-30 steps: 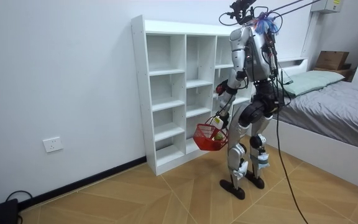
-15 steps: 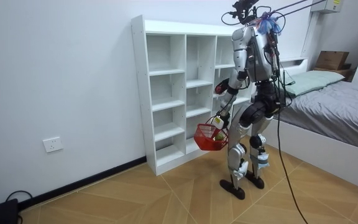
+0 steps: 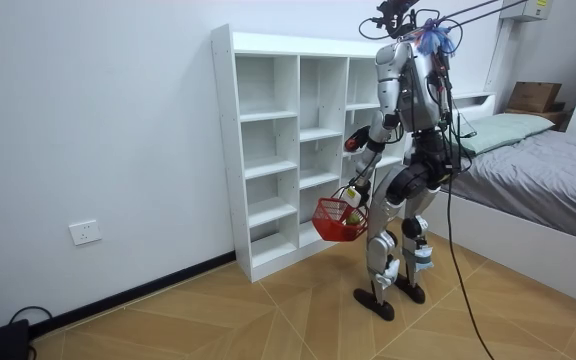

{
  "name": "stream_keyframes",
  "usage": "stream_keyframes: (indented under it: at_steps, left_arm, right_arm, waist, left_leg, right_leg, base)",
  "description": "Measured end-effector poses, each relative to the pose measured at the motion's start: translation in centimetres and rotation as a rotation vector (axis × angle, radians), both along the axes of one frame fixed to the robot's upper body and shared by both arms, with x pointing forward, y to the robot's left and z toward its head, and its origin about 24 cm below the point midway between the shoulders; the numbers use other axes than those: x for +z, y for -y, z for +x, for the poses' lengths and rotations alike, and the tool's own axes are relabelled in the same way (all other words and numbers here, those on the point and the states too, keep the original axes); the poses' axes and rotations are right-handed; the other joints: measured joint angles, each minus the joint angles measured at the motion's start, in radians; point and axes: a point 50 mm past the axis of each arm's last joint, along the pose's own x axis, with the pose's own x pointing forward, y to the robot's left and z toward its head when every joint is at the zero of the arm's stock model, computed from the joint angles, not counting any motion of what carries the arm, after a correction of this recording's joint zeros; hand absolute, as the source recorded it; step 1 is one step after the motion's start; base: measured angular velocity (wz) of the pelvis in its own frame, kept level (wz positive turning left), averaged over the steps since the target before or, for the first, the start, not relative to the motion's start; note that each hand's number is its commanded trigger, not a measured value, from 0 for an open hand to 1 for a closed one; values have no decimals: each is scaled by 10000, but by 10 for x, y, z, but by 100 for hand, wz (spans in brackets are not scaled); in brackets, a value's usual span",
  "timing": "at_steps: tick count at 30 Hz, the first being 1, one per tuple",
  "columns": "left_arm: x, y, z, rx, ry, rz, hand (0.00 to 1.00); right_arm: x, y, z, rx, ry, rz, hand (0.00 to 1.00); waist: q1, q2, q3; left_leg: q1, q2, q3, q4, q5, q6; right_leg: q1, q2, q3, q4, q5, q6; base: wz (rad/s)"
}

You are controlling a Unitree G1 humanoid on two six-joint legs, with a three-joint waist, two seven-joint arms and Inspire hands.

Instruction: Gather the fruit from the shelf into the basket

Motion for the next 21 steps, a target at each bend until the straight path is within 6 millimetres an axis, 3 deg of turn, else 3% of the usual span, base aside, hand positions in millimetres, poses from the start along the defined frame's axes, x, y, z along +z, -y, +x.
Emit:
stream_keyframes:
  at_steps: [21]
  left_arm:
    - [-1,0,0,-12,11,15,100]
  right_arm:
    - [3,-9,3,488,84,55,100]
  waist:
    - [-14,-22,-4]
  left_leg:
    - [26,2,16,21,8,-2]
  right_leg:
    - [15,-3,12,5,-14,-24]
  base:
    - [0]
